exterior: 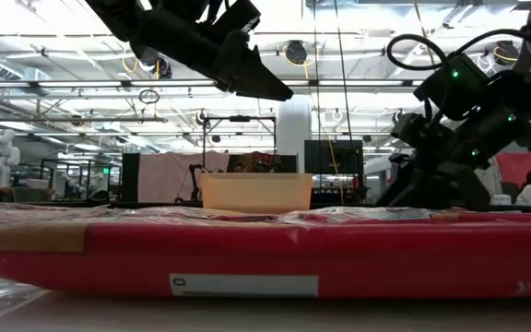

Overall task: Sort popcorn bags into baskets
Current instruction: Put the red popcorn bag into the orange bin

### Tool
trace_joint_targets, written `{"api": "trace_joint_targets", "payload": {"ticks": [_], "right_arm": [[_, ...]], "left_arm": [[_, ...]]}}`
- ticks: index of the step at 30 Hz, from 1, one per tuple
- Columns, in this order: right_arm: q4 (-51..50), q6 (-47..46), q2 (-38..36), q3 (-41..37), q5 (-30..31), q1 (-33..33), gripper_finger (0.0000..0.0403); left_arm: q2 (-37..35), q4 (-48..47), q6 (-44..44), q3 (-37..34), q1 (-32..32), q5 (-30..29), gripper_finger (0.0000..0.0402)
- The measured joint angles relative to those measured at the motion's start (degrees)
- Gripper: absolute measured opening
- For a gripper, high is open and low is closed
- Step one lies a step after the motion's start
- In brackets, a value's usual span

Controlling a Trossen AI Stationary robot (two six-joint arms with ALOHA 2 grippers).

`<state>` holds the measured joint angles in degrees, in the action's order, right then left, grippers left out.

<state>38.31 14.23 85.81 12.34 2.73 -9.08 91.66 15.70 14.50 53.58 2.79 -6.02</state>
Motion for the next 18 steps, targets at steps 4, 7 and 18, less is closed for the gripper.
{"api": "trace_joint_targets", "payload": {"ticks": [4,7,18], "right_arm": [[2.61,-1.36,3.19,0.09,-0.40,-0.03,0.0039],[3.11,-3.19,3.47,0.15,-0.02,-0.20,0.0014],[3.73,-9.13,-5.83,1.15,-3.00,-0.24,0.0000]], "left_arm": [[0.00,-0.02,-0.02,0.00,0.20,0.00,0.0239],[0.00,-0.04,0.19,0.00,0.19,0.03,0.0239],[4.51,3.66,4.67,-0.02,-0.63,0.15,0.0239]]}}
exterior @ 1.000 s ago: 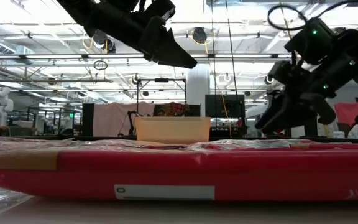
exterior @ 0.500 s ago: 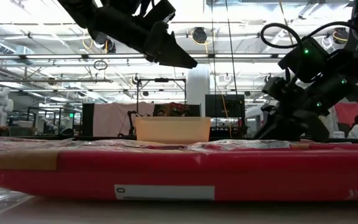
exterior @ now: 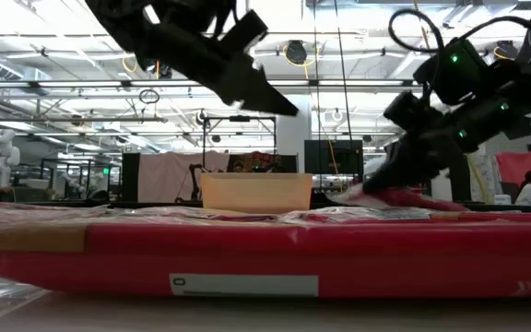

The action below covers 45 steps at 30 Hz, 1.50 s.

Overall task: Sort popcorn bags into baskets
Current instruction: Put the red popcorn bag into the orange bin

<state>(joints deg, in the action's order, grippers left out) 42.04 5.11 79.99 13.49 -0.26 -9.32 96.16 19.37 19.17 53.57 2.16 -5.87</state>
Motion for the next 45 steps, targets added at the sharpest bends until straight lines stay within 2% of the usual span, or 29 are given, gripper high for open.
{"api": "trace_joint_targets", "payload": {"ticks": [7,13,19,22,26,33,35,37,42,43,45], "right_arm": [[-4.41,-2.58,-9.40,0.01,-3.51,0.02,0.0000],[-4.66,-2.98,-16.19,0.01,-8.43,-0.07,0.0000],[-5.06,-7.23,-19.62,0.01,-12.26,0.01,0.0000],[-5.22,-8.86,-20.25,0.01,-13.75,0.03,0.0000],[-4.34,-9.17,-20.42,0.01,-16.53,0.02,0.0000],[-3.61,-10.01,-20.42,1.33,-18.02,0.04,0.0000],[-3.70,-10.03,-20.42,2.27,-18.20,0.07,0.0000],[-4.10,-10.03,-20.42,3.07,-18.22,0.07,0.0000],[-4.64,-10.07,-20.46,4.91,-17.68,0.04,0.0000],[-4.83,-10.26,-20.68,5.33,-17.45,0.00,0.0000],[-5.87,-10.41,-21.46,6.28,-16.02,0.00,0.0001]], "left_arm": [[8.22,12.73,8.39,0.07,-2.12,-0.17,0.0240],[11.60,14.55,11.06,1.17,-2.06,-0.16,0.0239],[13.42,16.81,14.24,4.79,-1.80,-0.46,0.0239],[13.37,16.49,14.98,6.70,-1.09,1.92,0.0239],[13.37,11.60,13.68,8.87,1.54,6.20,0.0239],[13.37,6.75,13.38,9.24,5.58,16.80,0.0233],[13.37,5.57,13.91,9.24,5.98,16.96,0.0212],[13.37,5.62,13.75,9.24,6.22,16.83,0.0175],[13.37,5.32,11.00,9.24,6.14,17.00,0.0034],[13.13,4.96,9.48,9.22,6.14,16.99,0.0019],[11.59,2.65,6.21,9.22,6.42,16.51,0.0015]]}}
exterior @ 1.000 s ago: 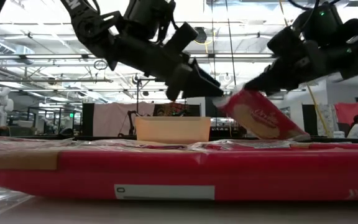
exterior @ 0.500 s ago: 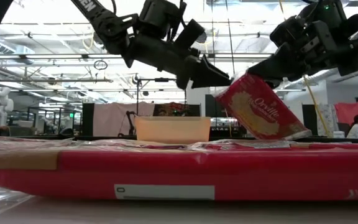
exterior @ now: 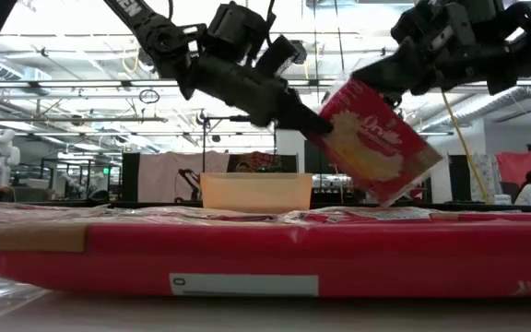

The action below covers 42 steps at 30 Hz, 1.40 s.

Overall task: Sort popcorn bags into baskets
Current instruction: Put the red popcorn bag into the orange bin

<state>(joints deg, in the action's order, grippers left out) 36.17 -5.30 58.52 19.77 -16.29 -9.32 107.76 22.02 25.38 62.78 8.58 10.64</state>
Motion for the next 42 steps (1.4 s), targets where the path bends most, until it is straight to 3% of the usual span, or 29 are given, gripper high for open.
{"api": "trace_joint_targets", "payload": {"ticks": [4,13,20,23,27,33,42], "right_arm": [[-2.46,1.34,-3.43,2.36,3.57,0.24,0.0023],[-3.41,5.88,-10.10,4.18,17.73,-0.87,0.0098],[-0.77,7.96,-5.31,4.13,21.70,-1.55,0.0121],[3.37,9.18,-0.44,4.13,22.23,-1.66,0.0124],[10.21,10.52,6.37,4.09,21.55,-2.22,0.0128],[23.93,8.31,15.42,4.88,14.99,-5.79,0.0145],[23.92,8.44,24.12,17.14,8.19,-8.00,0.0188]], "left_arm": [[-6.28,-10.15,-3.92,-0.02,0.87,-1.83,0.0008],[-26.48,-33.52,-8.24,-0.04,4.25,-5.77,0.0005],[-39.68,-36.71,-11.15,-3.51,6.70,-6.25,0.0004],[-44.54,-32.13,-13.34,-8.85,7.19,-6.21,0.0004],[-48.90,-18.11,-16.47,-18.68,7.10,-6.16,0.0004],[-50.07,2.92,-18.79,-30.23,7.10,-5.89,0.0003],[-50.02,23.27,-19.03,-39.08,7.26,-5.56,0.0005]]}}
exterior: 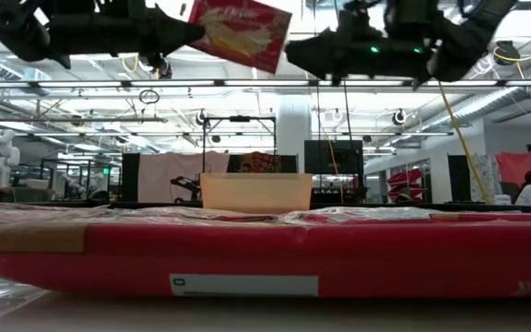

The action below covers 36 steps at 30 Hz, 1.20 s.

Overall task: Sort popcorn bags into baskets
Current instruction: Put the red popcorn bag into the orange bin

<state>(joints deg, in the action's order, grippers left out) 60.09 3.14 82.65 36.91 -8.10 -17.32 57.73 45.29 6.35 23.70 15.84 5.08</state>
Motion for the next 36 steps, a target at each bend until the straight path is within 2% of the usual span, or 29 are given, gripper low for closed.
{"api": "trace_joint_targets", "payload": {"ticks": [3,10,14,20,22,24,27,33,36], "right_arm": [[-0.33,0.43,2.37,3.76,-3.81,0.01,0.0193],[-0.44,-1.08,5.46,10.22,-4.25,0.20,0.0183],[-0.14,-1.38,5.17,11.45,-4.49,0.18,0.0132],[-0.72,-1.60,4.94,11.45,-6.79,-0.25,0.0018],[-1.60,-1.14,4.94,11.45,-6.98,-0.28,0.0012],[-2.35,-0.91,4.94,11.42,-6.97,-0.36,0.0017],[-3.20,-0.64,4.94,11.42,-7.15,-1.23,0.0013],[-3.93,-2.37,4.08,11.38,-7.36,-6.48,0.0007],[-5.02,-3.00,3.70,11.45,-7.39,-10.25,0.0005]], "left_arm": [[-0.04,2.40,0.13,-1.78,0.10,-0.10,0.0003],[-0.02,6.72,0.68,-3.04,0.33,1.23,0.0003],[0.00,7.39,1.46,-3.13,0.33,1.38,0.0009],[0.00,6.97,2.09,-3.12,0.97,0.87,0.0008],[0.00,5.92,0.41,-3.12,1.12,-0.75,0.0014],[0.00,4.61,-1.33,-3.12,1.16,-2.63,0.0034],[0.00,1.92,-1.56,-3.10,0.53,-5.99,0.0090],[0.00,-8.26,-5.54,-3.06,-0.59,-19.28,0.0211],[0.00,-14.21,-9.49,-3.06,-0.59,-22.93,0.0254]]}}
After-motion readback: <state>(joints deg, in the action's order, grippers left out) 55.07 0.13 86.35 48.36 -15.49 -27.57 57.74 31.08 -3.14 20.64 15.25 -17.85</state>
